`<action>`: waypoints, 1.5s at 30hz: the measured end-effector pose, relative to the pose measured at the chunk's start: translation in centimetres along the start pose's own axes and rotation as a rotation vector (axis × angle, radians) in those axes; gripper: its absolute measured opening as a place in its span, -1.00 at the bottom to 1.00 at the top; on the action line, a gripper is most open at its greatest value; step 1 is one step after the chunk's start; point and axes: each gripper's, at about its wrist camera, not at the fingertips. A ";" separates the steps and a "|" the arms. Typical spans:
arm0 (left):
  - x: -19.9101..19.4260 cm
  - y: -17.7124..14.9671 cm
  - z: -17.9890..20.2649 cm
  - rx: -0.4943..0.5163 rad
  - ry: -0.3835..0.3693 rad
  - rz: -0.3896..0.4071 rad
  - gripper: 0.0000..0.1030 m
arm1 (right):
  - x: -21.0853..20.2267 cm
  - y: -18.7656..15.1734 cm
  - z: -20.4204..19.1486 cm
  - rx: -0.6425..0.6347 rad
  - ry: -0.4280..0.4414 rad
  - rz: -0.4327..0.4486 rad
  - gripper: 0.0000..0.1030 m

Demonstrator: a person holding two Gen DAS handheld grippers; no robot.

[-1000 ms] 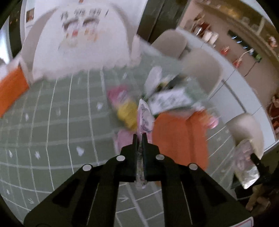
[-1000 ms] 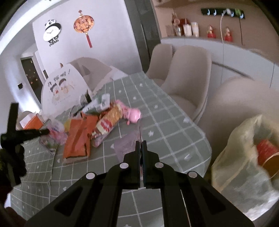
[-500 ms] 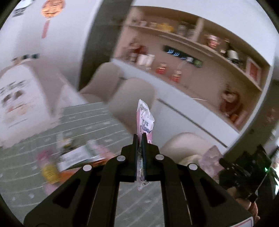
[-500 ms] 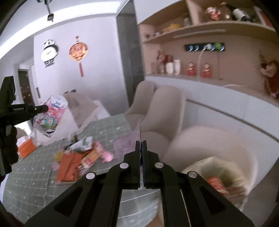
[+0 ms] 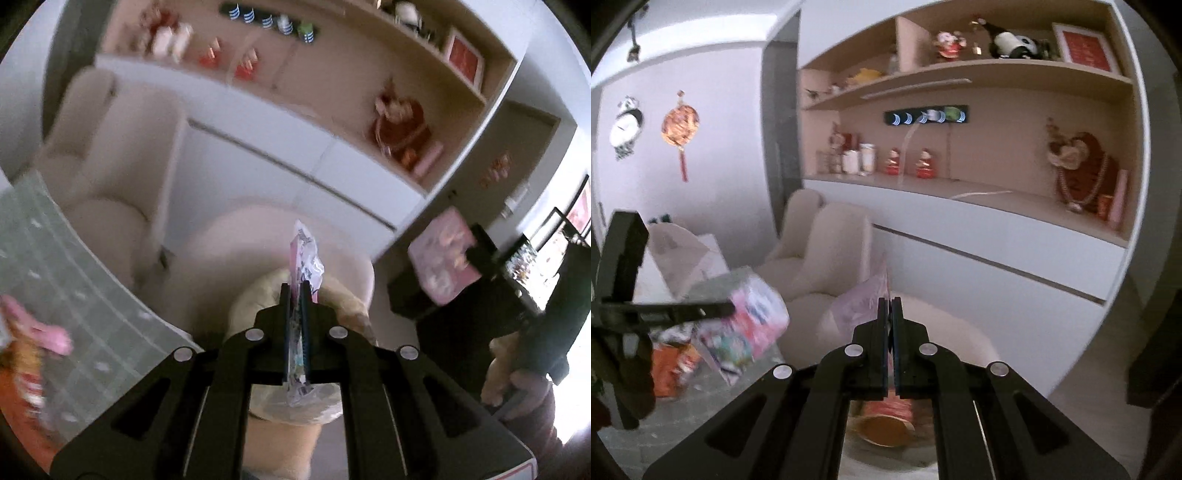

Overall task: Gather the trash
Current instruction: 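Carry the Kleenex packet and lilac wrapper to the bin and release them, then move both open tools back from the bin to the trash on the table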

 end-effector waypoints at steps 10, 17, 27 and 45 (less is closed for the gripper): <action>12.8 -2.2 5.8 -0.012 -0.132 -0.204 -0.92 | 1.2 -3.4 5.3 0.125 -0.107 -0.073 -0.92; 15.7 -4.0 7.4 0.082 -0.101 -0.276 -0.18 | 2.9 -4.7 6.8 0.168 -0.116 -0.104 -0.92; 7.9 -1.0 0.9 -0.004 0.031 -0.041 0.00 | 9.9 -8.8 4.8 0.201 0.061 -0.225 -0.92; -1.5 -9.9 -11.2 -0.155 0.326 -0.065 0.05 | 15.2 -15.1 5.0 0.207 0.101 -0.533 -0.90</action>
Point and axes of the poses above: each gripper's, at about its wrist camera, not at the fingertips, and x roughly the way its jaws point, z to its right, y to its top, and after that the axes turned 15 degrees about y, right-handed
